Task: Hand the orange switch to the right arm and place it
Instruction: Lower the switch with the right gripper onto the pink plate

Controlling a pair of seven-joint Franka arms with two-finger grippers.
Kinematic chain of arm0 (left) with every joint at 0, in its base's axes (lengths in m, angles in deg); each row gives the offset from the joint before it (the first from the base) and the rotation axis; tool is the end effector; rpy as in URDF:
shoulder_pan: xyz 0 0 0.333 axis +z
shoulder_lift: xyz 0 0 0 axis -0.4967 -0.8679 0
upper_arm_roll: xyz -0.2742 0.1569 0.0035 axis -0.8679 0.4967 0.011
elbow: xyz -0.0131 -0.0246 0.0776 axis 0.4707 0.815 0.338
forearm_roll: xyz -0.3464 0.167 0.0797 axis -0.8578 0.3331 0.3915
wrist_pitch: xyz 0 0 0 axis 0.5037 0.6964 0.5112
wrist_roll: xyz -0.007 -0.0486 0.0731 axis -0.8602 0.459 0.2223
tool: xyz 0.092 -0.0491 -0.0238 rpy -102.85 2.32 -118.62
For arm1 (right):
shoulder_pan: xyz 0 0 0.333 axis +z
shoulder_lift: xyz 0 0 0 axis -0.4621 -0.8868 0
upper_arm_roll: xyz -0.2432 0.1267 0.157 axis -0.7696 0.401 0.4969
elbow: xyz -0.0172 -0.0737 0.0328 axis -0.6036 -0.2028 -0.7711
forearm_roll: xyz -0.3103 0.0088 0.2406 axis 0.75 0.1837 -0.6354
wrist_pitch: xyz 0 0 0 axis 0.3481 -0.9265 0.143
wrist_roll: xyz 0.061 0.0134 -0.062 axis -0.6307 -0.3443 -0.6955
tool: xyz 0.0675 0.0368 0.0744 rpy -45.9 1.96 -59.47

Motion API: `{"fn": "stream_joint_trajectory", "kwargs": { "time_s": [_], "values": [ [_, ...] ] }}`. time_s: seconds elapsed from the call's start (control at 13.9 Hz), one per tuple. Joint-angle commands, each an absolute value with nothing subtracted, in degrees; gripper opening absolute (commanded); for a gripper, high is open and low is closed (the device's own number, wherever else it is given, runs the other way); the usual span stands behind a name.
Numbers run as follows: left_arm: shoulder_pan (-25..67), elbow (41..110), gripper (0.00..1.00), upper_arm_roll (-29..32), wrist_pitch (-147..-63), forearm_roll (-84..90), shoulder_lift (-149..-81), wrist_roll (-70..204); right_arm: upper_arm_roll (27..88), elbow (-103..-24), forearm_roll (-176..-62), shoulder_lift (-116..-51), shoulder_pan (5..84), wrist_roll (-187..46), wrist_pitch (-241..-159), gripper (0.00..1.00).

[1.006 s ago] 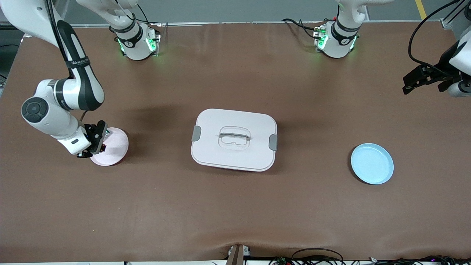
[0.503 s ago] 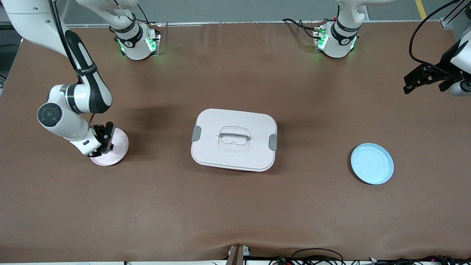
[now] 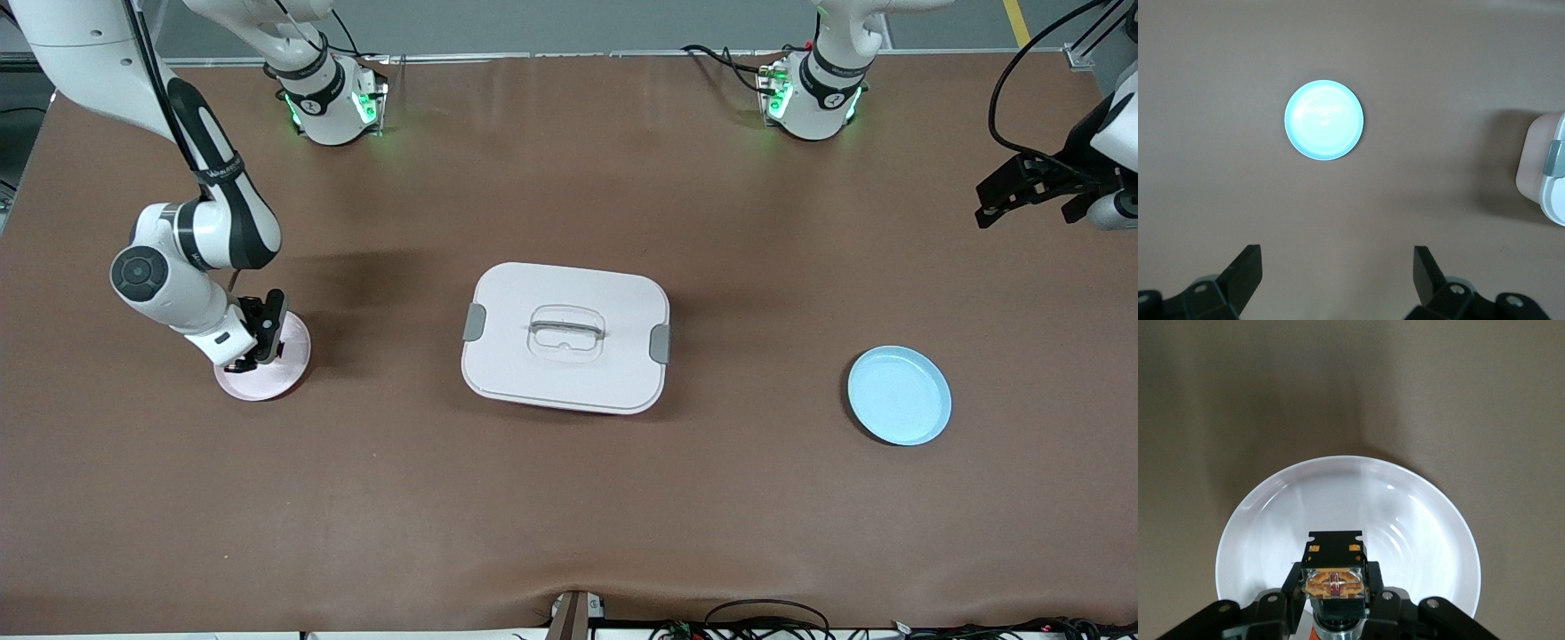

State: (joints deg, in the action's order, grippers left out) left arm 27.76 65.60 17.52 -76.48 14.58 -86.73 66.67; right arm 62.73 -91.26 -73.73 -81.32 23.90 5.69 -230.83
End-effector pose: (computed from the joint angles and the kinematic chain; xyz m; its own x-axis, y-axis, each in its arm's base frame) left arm 0.5368 -0.0360 0.6515 0.9990 0.0298 0.0343 0.0312 -0.9987 -0.0401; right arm 0.5521 -0.0326 0.2104 0.0839 0.9930 -0.0837 0.9963 -0.0852 -0.0124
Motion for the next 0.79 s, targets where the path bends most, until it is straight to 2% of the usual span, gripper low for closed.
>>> {"fn": "stream_joint_trajectory", "kwargs": {
  "time_s": [0.0, 0.36, 0.5, 0.57, 0.65, 0.72],
  "values": [
    [27.50, 64.51, 1.00, 17.82, -76.40, 13.78, -87.35, 65.59, 63.04, -92.01, -72.37, -82.26, 22.95, 5.95, -233.03, 0.00],
    [27.85, 64.34, 1.00, 17.82, -76.48, 13.78, -87.43, 65.50, 62.60, -92.63, -72.37, -83.58, 22.95, 5.95, -235.32, 0.01],
    [27.94, 64.42, 1.00, 17.91, -76.48, 13.08, -87.61, 65.50, 62.60, -92.81, -72.37, -83.76, 23.13, 5.77, -235.41, 0.04],
    [27.76, 64.42, 1.00, 17.91, -76.48, 12.99, -87.61, 65.59, 62.60, -92.81, -72.37, -83.76, 23.13, 5.68, -235.41, 0.08],
    [27.76, 64.51, 1.00, 17.91, -76.48, 12.99, -87.61, 65.59, 62.60, -92.81, -72.37, -83.76, 23.21, 5.59, -235.41, 0.18],
    [27.76, 64.34, 1.00, 17.91, -76.48, 13.08, -87.70, 65.68, 62.60, -92.72, -72.37, -83.67, 23.22, 5.42, -235.32, 0.35]
  ]
}}
